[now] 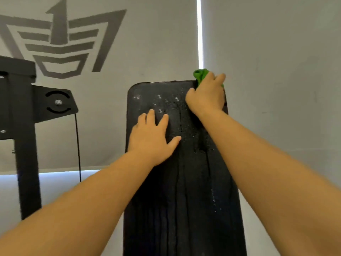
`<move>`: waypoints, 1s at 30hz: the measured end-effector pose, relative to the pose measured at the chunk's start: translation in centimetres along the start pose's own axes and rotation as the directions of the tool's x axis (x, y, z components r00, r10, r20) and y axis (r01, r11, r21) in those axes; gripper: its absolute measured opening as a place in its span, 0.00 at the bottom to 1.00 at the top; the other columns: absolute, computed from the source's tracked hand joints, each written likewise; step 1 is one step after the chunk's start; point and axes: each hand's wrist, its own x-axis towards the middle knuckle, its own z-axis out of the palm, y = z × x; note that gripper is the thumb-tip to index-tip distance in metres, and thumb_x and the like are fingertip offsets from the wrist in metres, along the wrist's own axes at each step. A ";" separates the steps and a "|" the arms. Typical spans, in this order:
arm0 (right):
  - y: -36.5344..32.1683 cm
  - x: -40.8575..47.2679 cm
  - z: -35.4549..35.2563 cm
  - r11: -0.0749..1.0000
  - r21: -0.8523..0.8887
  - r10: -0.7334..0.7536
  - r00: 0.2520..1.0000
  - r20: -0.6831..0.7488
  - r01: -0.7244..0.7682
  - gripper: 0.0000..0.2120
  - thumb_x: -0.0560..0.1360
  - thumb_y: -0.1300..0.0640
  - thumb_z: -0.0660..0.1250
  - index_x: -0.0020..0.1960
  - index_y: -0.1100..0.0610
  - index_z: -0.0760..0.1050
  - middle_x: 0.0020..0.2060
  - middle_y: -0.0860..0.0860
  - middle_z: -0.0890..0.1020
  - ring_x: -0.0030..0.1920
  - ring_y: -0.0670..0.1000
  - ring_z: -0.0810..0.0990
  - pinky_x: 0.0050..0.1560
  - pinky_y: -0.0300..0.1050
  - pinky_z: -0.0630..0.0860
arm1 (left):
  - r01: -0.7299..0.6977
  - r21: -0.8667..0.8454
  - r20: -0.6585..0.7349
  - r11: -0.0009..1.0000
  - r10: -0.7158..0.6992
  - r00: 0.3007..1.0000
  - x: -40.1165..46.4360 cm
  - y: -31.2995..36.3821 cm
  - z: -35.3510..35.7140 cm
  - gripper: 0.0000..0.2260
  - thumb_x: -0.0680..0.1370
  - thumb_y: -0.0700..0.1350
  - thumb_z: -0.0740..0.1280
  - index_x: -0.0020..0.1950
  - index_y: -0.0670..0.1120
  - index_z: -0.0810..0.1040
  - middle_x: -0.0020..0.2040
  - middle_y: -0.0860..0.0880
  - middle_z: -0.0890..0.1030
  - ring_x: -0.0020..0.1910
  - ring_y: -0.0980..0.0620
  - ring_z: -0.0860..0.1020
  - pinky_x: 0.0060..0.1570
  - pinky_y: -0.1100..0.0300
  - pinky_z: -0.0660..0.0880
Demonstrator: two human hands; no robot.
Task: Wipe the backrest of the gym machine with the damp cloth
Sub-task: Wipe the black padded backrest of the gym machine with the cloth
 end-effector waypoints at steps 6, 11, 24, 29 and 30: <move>0.2 0.8 1.0 0.999 0.037 0.026 0.999 -0.032 -0.024 0.19 0.77 0.62 0.61 0.66 0.63 0.64 0.65 0.59 0.63 0.55 0.58 0.75 0.49 0.47 0.72 | 0.000 0.026 -0.029 1.000 0.001 1.000 -0.1 0.5 0.2 0.37 0.74 0.70 0.51 0.77 0.53 0.47 0.77 0.44 0.48 0.74 0.42 0.49 0.70 0.48 0.58; -2.5 1.0 2.8 0.999 -0.010 -0.047 0.999 0.016 0.047 0.13 0.77 0.64 0.60 0.61 0.63 0.68 0.67 0.59 0.63 0.56 0.58 0.74 0.44 0.43 0.66 | -0.050 0.018 -0.054 0.999 0.051 0.997 0.1 -0.1 0.1 0.35 0.75 0.68 0.52 0.77 0.53 0.48 0.77 0.43 0.49 0.73 0.42 0.51 0.68 0.50 0.61; -6.5 -1.9 6.0 0.827 0.099 -0.550 0.759 0.348 0.554 0.19 0.78 0.63 0.55 0.69 0.59 0.64 0.60 0.56 0.68 0.56 0.57 0.70 0.55 0.50 0.70 | -0.089 0.043 -0.046 0.995 0.091 0.995 -0.3 -0.5 0.4 0.32 0.74 0.62 0.54 0.74 0.49 0.58 0.73 0.43 0.60 0.69 0.40 0.57 0.64 0.49 0.64; -3.7 -1.7 4.5 0.821 -0.284 -0.486 0.868 0.105 0.495 0.16 0.78 0.66 0.56 0.65 0.60 0.68 0.68 0.59 0.63 0.63 0.61 0.65 0.50 0.47 0.70 | -0.091 0.013 -0.025 0.996 0.091 0.996 -0.3 -0.7 0.5 0.35 0.74 0.66 0.55 0.77 0.51 0.51 0.77 0.42 0.48 0.74 0.40 0.49 0.70 0.47 0.58; -3.2 -1.6 4.4 0.848 -0.312 -0.435 0.899 0.054 0.429 0.16 0.79 0.66 0.56 0.66 0.60 0.67 0.68 0.60 0.63 0.63 0.62 0.65 0.52 0.48 0.71 | -0.088 0.017 -0.016 0.996 0.088 0.996 -0.4 -0.7 0.5 0.36 0.75 0.66 0.55 0.77 0.51 0.48 0.77 0.41 0.46 0.75 0.40 0.47 0.70 0.48 0.56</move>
